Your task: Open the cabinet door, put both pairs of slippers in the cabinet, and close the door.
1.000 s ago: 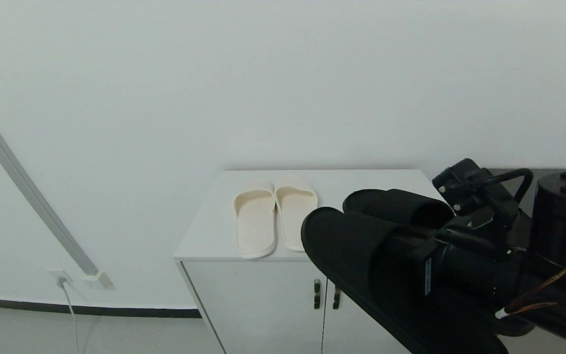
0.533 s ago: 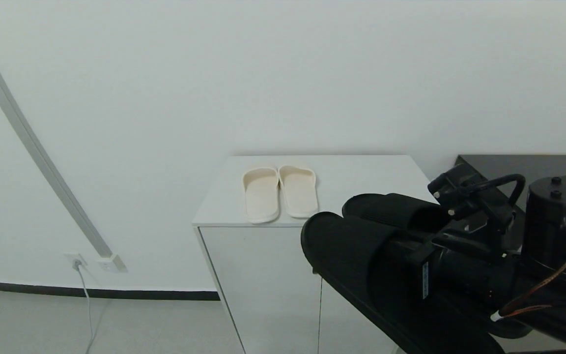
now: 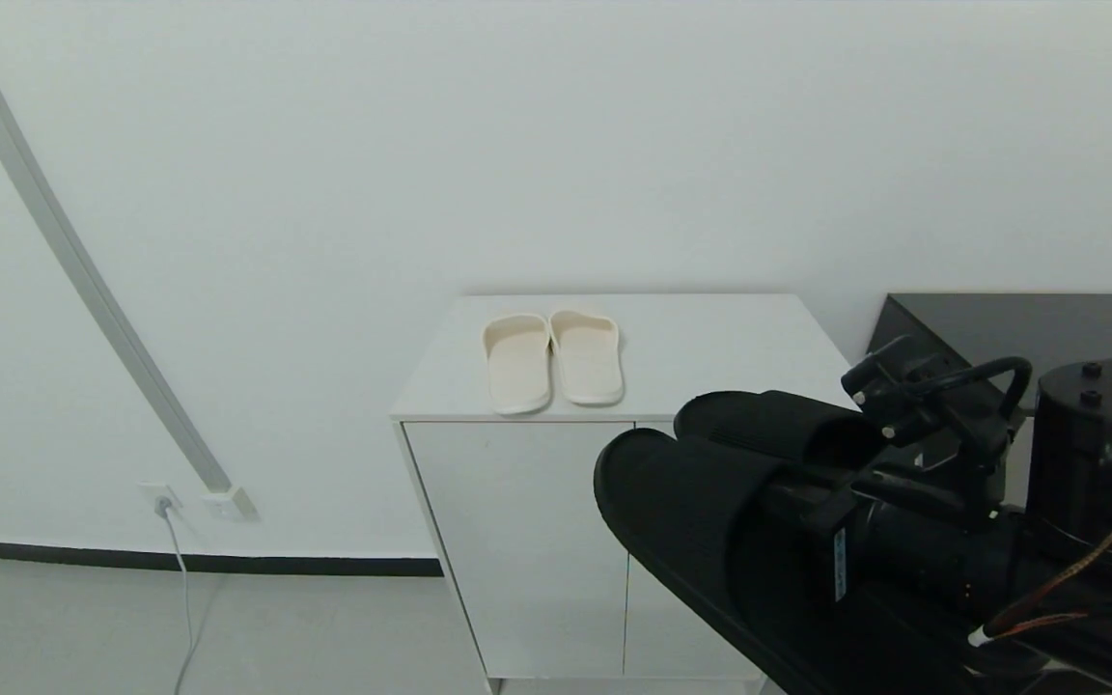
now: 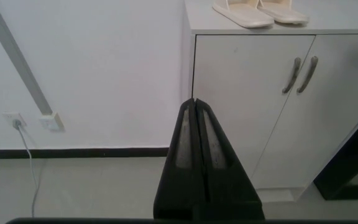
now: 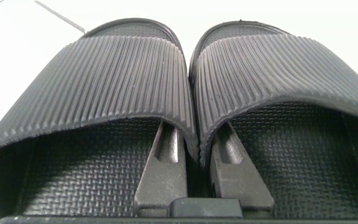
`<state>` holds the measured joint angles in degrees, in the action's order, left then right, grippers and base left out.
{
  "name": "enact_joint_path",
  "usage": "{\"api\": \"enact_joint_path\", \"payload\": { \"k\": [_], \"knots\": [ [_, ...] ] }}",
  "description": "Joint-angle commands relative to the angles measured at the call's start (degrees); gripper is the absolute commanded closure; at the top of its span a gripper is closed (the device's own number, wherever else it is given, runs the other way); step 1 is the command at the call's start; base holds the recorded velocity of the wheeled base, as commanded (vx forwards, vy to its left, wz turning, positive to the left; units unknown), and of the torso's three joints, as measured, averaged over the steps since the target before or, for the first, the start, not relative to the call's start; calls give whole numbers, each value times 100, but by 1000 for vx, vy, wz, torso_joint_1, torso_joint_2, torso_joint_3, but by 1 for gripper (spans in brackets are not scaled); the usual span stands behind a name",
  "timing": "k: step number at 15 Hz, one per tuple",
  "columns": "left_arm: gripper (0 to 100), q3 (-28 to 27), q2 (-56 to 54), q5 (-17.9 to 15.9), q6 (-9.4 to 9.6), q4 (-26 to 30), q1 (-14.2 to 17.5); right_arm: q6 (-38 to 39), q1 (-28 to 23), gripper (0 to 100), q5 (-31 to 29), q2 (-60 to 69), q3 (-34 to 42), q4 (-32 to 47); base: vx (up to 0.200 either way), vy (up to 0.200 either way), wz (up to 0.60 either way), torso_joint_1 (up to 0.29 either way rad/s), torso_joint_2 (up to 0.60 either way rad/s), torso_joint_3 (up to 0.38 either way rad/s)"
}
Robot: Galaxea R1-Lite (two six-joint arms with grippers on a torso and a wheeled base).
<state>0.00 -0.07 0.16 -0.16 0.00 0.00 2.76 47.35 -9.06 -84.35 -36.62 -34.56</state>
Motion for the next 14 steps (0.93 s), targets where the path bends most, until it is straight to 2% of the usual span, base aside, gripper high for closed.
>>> {"api": "enact_joint_path", "payload": {
  "k": [1, 9, 13, 14],
  "knots": [
    [100, -9, 7, 2, -2, 0, 0, -3, -6, 100, 0, -12, 15, 2, 0, 0, 0, 0, 0, 0],
    [100, 0, 7, 2, 7, 0, 0, -21, -6, 100, 0, -12, 76, -7, 0, 0, 0, -10, 20, 13],
    [100, -9, 7, -7, -2, 0, 0, -21, -6, 100, 0, -12, 76, -7, 0, 0, 0, -177, 438, 249],
    [0, -9, 7, -16, -2, 0, 0, -29, -6, 100, -8, -20, 76, -7, 0, 0, 0, -227, 540, 305]
  ]
}}
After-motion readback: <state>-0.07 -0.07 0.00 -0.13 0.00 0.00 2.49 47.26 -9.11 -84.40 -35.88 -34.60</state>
